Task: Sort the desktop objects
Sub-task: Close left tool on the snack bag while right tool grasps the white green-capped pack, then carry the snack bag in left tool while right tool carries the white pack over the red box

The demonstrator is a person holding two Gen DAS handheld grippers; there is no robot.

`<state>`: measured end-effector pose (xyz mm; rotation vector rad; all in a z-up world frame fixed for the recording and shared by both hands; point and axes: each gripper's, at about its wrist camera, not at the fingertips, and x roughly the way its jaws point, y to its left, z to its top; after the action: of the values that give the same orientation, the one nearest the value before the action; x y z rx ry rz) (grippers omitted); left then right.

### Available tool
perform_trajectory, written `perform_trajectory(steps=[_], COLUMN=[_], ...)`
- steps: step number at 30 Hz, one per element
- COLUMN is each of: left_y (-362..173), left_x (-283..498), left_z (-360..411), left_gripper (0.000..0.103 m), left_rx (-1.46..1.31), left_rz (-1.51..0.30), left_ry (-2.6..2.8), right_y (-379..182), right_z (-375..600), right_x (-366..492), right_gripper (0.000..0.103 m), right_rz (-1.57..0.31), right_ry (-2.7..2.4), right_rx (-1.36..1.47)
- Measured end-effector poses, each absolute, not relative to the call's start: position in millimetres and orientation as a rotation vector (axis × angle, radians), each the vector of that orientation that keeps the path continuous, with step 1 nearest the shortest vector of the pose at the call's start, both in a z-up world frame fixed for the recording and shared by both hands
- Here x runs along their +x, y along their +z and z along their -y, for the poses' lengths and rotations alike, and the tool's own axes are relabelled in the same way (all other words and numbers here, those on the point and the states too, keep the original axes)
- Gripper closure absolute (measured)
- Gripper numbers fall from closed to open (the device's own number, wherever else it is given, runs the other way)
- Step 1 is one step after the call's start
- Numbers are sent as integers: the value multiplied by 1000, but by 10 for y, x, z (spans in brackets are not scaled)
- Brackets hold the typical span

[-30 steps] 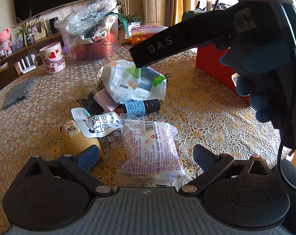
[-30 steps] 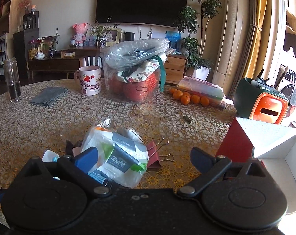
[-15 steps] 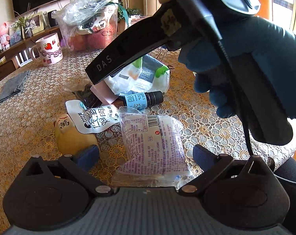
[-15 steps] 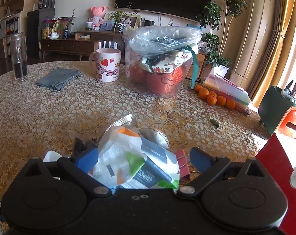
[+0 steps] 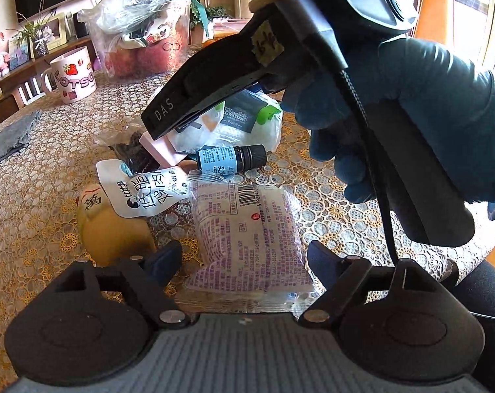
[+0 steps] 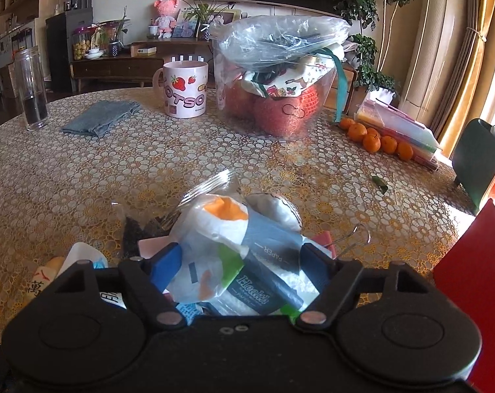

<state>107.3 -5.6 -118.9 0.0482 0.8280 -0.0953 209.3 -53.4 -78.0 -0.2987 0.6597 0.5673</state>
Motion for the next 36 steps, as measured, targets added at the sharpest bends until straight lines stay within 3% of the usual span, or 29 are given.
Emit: perform_trajectory(steps=[7, 16, 24, 36], left_y=[-1175, -1162, -1087, -814], left_x=[1063, 1044, 1049, 1002], left_z=[77, 130, 102, 153], left_gripper=[34, 44, 46, 46], left_rx=[45, 73, 60, 42], left_rz=[-832, -834, -834, -792], left_ry=[-97, -86, -69, -64], right_y=[-743, -624, -449, -130], right_z=[564, 609, 789, 1309], right_x=[2051, 1971, 1953, 1869], right_gripper=[47, 89, 99, 99], right_rz=[-645, -601, -560, -547], right_ry=[587, 578, 532, 508], right_rx=[-287, -305, -268, -184])
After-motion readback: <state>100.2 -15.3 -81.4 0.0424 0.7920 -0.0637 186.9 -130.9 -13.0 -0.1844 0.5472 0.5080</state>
